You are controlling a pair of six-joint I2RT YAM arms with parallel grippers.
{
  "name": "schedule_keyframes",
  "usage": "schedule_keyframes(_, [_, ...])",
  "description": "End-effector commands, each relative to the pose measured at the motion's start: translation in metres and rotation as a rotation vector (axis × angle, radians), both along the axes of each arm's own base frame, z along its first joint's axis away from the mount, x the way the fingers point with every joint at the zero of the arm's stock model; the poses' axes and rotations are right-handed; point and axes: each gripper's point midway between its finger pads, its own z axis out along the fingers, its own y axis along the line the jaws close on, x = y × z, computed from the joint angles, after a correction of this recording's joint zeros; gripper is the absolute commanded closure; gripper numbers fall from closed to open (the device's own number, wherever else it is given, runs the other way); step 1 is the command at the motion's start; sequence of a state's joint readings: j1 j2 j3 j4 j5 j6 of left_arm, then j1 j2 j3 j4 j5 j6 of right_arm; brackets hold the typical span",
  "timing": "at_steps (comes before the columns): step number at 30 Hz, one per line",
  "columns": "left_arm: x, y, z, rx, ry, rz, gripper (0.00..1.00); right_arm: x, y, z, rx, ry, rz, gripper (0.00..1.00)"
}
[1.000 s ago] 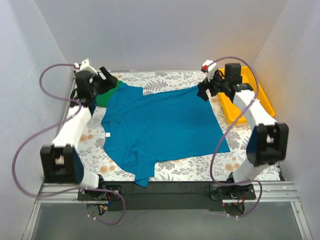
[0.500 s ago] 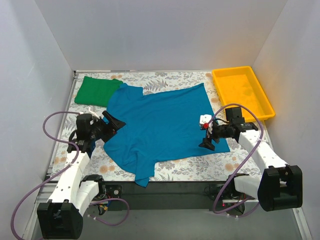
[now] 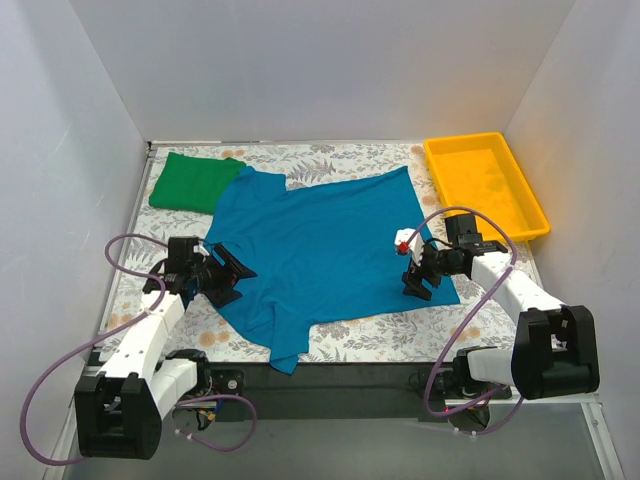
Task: Fold and stack the t-shirts
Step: Flatten the tshirt out
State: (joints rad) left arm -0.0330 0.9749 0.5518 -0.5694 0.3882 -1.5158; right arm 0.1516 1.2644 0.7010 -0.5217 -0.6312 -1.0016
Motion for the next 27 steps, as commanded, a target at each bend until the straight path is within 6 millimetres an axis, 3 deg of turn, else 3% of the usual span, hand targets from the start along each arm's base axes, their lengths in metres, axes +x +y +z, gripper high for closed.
schedule_keyframes(1, [-0.014, -0.006, 0.006, 0.029, 0.042, -0.014, 0.34, 0.01, 0.0, 0.009, 0.006, -0.034, -0.023, 0.16])
schedule_keyframes(6, [-0.038, -0.024, -0.005, 0.169, 0.092, -0.133, 0.37, 0.001, -0.002, 0.007, -0.016, -0.051, 0.043, 0.16])
schedule_keyframes(10, [-0.051, -0.019, -0.007, 0.252, 0.125, -0.173, 0.4, -0.015, -0.007, -0.002, -0.058, -0.07, 0.166, 0.17])
schedule_keyframes(17, [-0.074, -0.019, -0.003, 0.239, 0.123, -0.183, 0.41, -0.026, -0.023, -0.027, -0.162, -0.029, 0.24, 0.23])
schedule_keyframes(27, [-0.078, -0.023, -0.031, 0.373, 0.235, -0.225, 0.41, -0.026, -0.014, -0.027, -0.108, 0.014, 0.215, 0.3])
